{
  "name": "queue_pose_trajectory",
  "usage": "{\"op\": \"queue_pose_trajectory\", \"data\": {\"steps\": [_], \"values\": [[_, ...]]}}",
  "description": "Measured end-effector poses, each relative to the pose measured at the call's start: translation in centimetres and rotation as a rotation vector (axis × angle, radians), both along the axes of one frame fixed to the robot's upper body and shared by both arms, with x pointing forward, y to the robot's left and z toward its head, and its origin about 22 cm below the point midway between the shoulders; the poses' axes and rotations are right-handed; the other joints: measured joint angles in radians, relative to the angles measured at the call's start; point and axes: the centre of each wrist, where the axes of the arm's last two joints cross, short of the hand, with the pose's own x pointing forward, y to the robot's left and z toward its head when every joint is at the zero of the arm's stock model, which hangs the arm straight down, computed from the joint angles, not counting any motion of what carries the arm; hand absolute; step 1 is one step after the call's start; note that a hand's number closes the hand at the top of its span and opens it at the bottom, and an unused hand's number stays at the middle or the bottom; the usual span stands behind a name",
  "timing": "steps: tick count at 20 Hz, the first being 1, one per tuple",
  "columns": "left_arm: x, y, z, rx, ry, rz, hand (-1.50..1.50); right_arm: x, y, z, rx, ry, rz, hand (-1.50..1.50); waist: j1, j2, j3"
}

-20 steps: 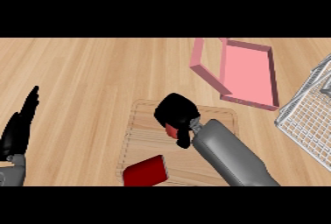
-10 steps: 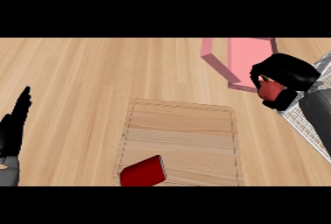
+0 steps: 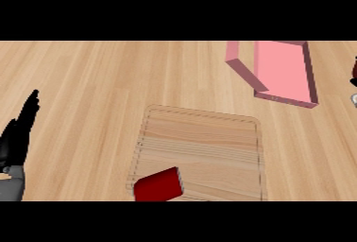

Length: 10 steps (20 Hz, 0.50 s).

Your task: Pick the bell pepper from the cutting board and place it in the cardboard box

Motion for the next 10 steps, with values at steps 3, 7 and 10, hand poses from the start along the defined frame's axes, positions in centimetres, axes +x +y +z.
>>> {"op": "queue_pose_trajectory", "data": {"steps": [3, 7, 10], "values": [[0.3, -0.3, -0.3, 0.001, 0.004, -0.021, 0.00, -0.6, -2.2, 0.9, 0.072, -0.039, -0.017, 1.50, 0.016, 0.003, 0.003], [1.0, -1.0, 0.1, -0.001, -0.002, -0.040, 0.00, -0.9, -3.8, 1.7, 0.124, -0.039, -0.033, 1.50, 0.030, 0.002, 0.005], [1.4, -1.4, 0.1, 0.005, -0.003, -0.046, 0.00, -0.6, -3.8, 2.3, 0.157, -0.015, -0.041, 1.50, 0.032, -0.004, 0.004]]}}
